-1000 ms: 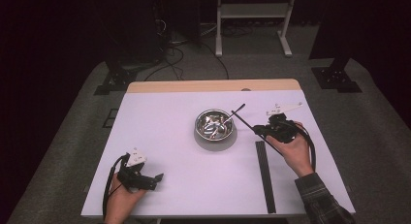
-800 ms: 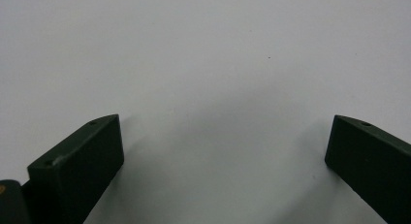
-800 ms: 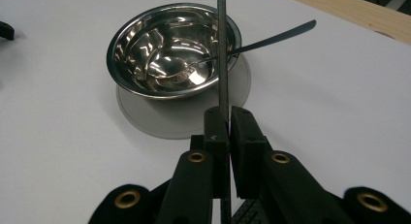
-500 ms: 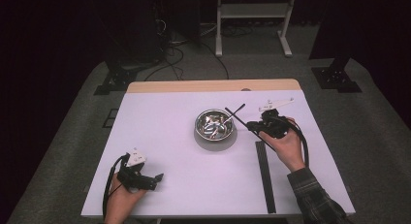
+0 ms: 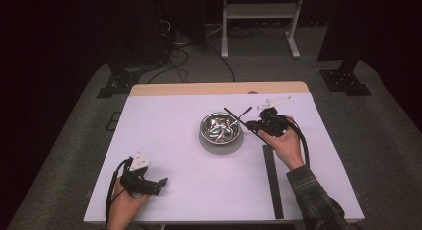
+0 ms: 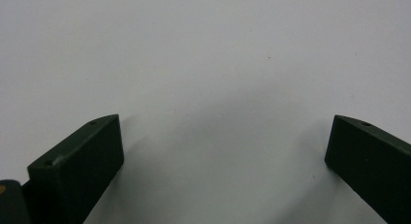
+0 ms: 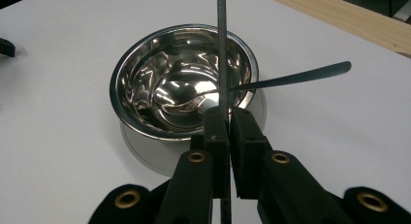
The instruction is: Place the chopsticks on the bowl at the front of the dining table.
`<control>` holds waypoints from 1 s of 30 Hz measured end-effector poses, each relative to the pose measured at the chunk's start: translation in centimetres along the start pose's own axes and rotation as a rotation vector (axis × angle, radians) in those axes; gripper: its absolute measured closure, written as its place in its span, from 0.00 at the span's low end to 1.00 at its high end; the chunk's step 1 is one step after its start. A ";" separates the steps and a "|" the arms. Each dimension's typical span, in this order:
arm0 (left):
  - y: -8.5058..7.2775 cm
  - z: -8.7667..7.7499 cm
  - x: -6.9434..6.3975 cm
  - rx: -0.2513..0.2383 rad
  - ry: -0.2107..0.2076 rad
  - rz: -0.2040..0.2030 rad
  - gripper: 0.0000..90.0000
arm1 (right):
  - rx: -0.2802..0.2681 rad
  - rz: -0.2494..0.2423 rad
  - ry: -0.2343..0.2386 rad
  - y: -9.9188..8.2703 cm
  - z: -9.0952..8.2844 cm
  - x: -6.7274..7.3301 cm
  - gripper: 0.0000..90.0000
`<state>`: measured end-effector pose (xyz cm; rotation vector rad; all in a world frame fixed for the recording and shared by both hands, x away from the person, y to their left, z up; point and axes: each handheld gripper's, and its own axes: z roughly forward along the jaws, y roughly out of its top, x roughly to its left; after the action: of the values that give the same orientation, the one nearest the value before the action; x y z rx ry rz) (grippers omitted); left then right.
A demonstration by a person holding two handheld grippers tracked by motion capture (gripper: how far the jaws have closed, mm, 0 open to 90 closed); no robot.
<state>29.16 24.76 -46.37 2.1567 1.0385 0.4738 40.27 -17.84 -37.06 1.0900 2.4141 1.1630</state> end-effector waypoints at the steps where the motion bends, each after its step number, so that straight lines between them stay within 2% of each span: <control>1: 0.0 0.0 0.0 0.000 0.000 0.000 0.00 | 0.000 0.000 0.001 0.1 0.2 0.0 0.95; 12: 0.0 0.0 0.0 -0.003 0.000 -0.001 0.00 | 0.010 0.014 0.013 1.5 2.1 -0.5 0.95; 30: 0.0 0.0 0.0 -0.003 -0.001 -0.002 0.00 | 0.042 0.028 0.021 2.6 5.7 -0.9 0.95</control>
<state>29.17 24.75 -46.39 2.1532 1.0391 0.4730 45.14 -14.25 -38.93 1.1331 2.4570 1.1424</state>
